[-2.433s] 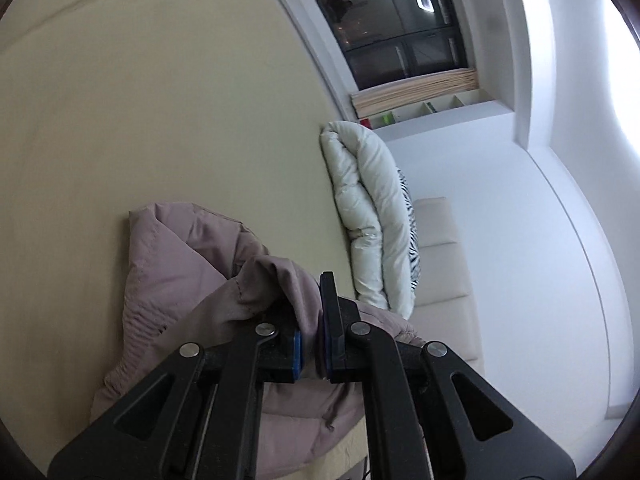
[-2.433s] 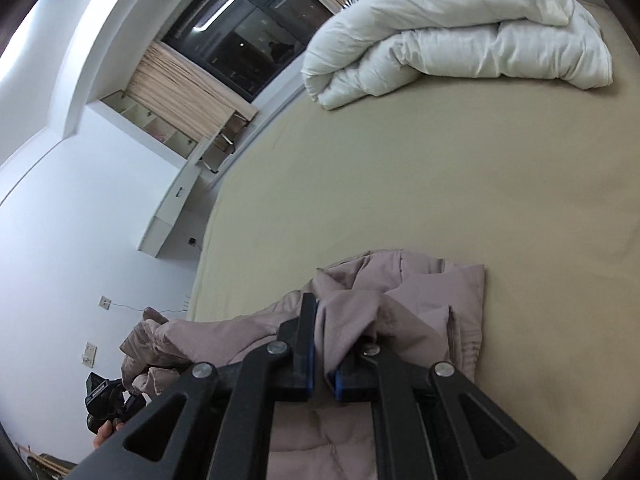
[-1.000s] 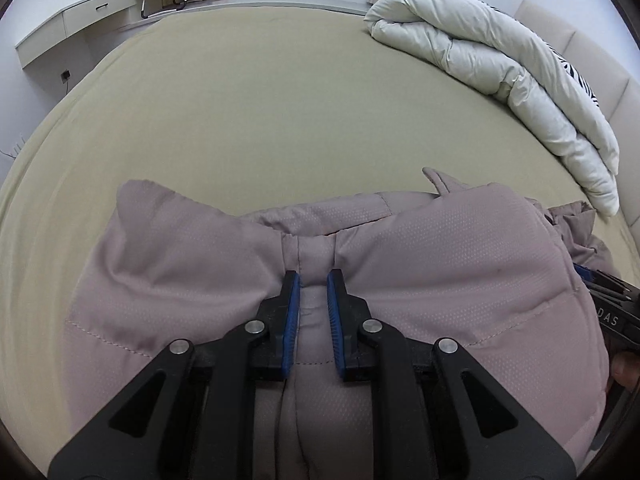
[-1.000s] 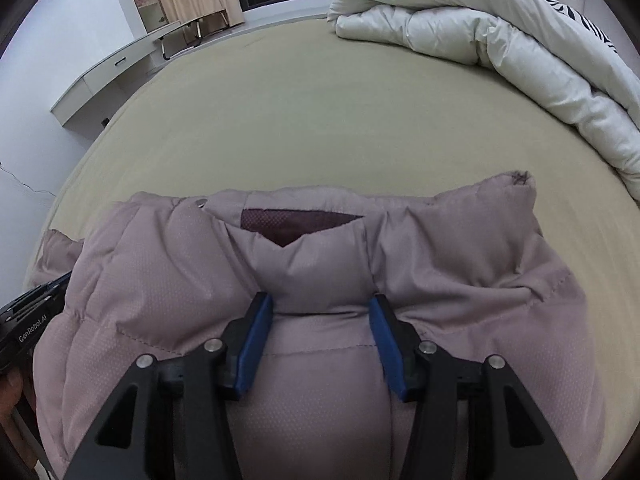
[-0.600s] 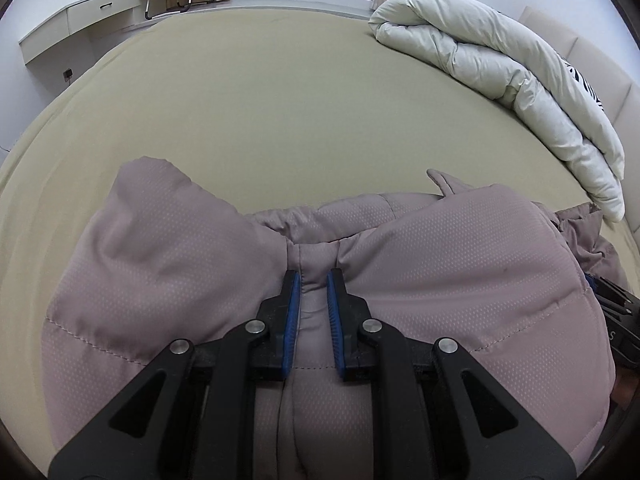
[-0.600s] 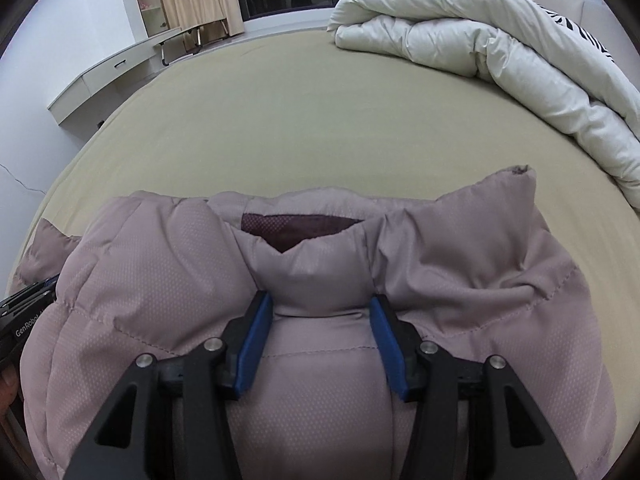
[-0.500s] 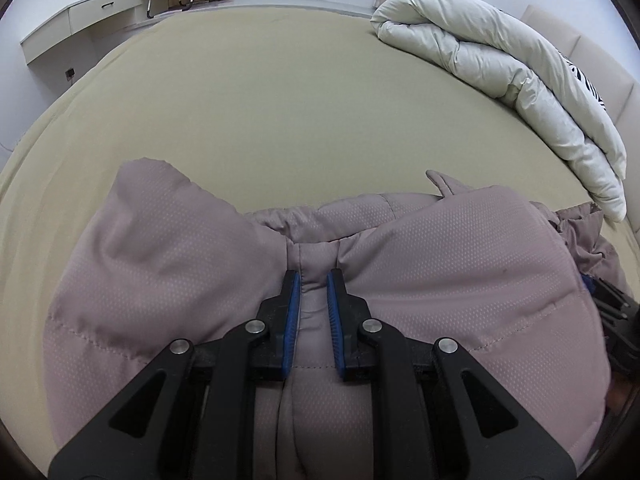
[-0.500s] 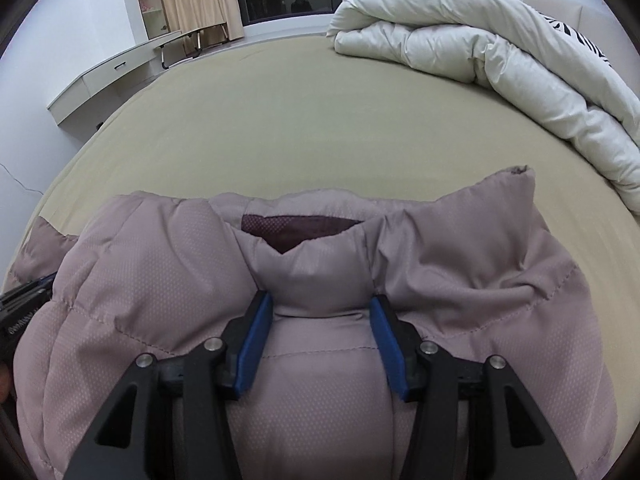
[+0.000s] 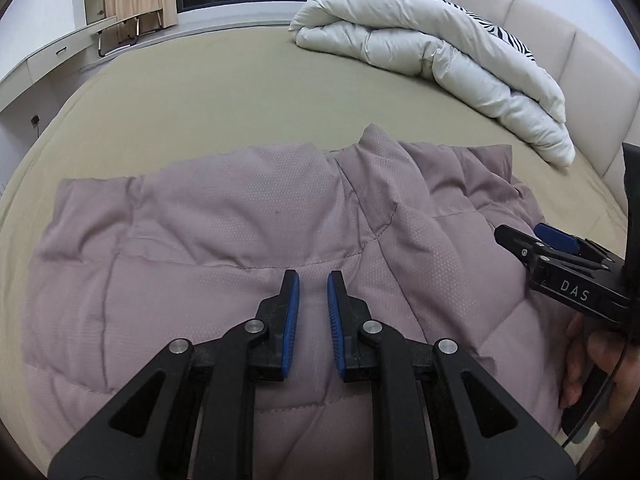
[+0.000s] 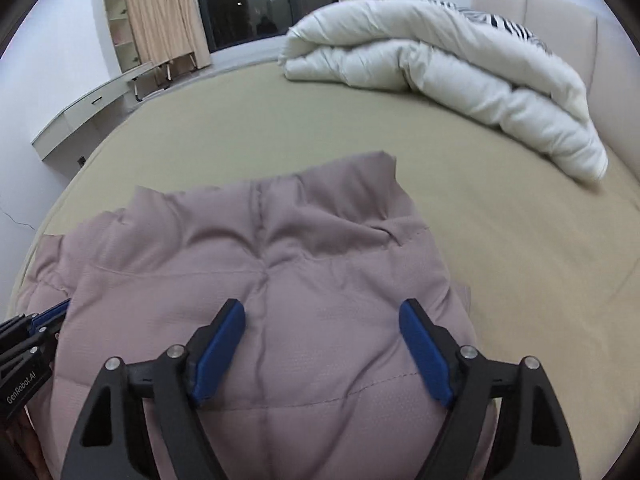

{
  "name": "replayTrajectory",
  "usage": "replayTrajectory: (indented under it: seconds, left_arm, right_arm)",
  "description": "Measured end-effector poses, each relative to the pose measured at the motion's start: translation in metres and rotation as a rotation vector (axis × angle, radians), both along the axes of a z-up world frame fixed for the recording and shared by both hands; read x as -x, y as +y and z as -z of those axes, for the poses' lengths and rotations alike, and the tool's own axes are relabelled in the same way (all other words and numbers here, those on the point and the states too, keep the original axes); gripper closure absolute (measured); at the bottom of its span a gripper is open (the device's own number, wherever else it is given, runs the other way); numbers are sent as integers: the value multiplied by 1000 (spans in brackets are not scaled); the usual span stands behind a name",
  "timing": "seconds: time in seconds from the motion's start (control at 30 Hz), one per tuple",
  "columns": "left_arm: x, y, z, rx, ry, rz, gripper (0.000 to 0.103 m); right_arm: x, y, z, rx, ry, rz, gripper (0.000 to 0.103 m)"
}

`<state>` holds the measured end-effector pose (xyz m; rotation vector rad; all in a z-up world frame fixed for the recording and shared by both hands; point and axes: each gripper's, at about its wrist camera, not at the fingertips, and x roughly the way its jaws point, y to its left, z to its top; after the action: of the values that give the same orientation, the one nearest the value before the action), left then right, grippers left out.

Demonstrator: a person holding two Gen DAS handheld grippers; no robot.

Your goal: Fold large clothes

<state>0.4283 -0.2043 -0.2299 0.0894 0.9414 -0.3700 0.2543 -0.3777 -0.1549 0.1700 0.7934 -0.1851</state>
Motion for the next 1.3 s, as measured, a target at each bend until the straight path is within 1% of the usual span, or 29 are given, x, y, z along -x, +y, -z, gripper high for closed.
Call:
replayTrajectory:
  seconds: [0.1, 0.2, 0.27, 0.33, 0.37, 0.4, 0.47, 0.53, 0.57, 0.63, 0.7, 0.77, 0.83, 0.87, 0.9, 0.97, 1.0, 1.07, 1.1, 1.2, 1.3]
  left_arm:
    - [-12, -3, 14, 18, 21, 0, 89]
    - [-27, -6, 25, 32, 26, 4, 89]
    - [-34, -9, 35, 43, 24, 3, 89]
    - [-40, -8, 37, 51, 32, 2, 89]
    - [-42, -6, 36, 68, 42, 4, 89]
    - [-43, -2, 32, 89, 62, 2, 89]
    - [-36, 15, 16, 131, 94, -23, 89]
    - [-23, 38, -2, 137, 68, -70, 89]
    - [-17, 49, -12, 133, 40, -95, 89]
    - [-6, 69, -22, 107, 3, -149, 89]
    - [5, 88, -20, 77, -6, -194, 89]
    - [6, 99, -9, 63, 10, -211, 89]
    - [6, 104, 5, 66, 26, -208, 89]
    - [7, 105, 9, 56, 13, -196, 89]
    - [8, 105, 12, 45, -1, -187, 89]
    - [6, 105, 18, 56, -7, -185, 89]
    - [5, 107, 21, 72, -3, -188, 89]
    - [2, 111, 24, 98, 12, -195, 89]
    - [1, 110, 24, 99, 16, -195, 89]
    - [-5, 105, 20, 76, 18, -184, 89]
    - [-5, 100, 22, 58, 5, -178, 89]
  right_arm:
    - [-9, 0, 12, 28, -6, -2, 19]
    - [-15, -3, 23, 11, -26, 11, 17]
    - [-17, -3, 26, 14, -25, 16, 17]
    - [-21, 0, 26, 31, -8, 16, 17]
    - [-22, -1, 24, 31, 2, 14, 17]
    - [-23, -1, 18, 31, 17, 12, 18]
    - [-14, 1, 1, -2, 22, 17, 24]
    - [7, 12, -26, -80, -47, -17, 24]
    - [15, 24, -35, -76, -75, -48, 24]
    - [29, 51, -48, -56, -122, -119, 23]
    - [34, 82, -46, -24, -118, -191, 22]
    - [32, 108, -31, 53, -85, -241, 22]
    - [25, 128, -5, 143, -33, -272, 17]
    - [24, 132, 4, 185, -40, -273, 13]
    - [23, 132, 9, 192, -56, -269, 12]
    - [18, 121, 15, 137, -53, -253, 7]
    - [14, 117, 17, 120, -49, -251, 7]
    - [14, 116, 18, 120, -47, -259, 5]
    - [13, 116, 17, 118, -42, -265, 5]
    - [20, 111, 1, 94, -31, -259, 9]
    - [42, 103, -18, 44, -102, -213, 10]
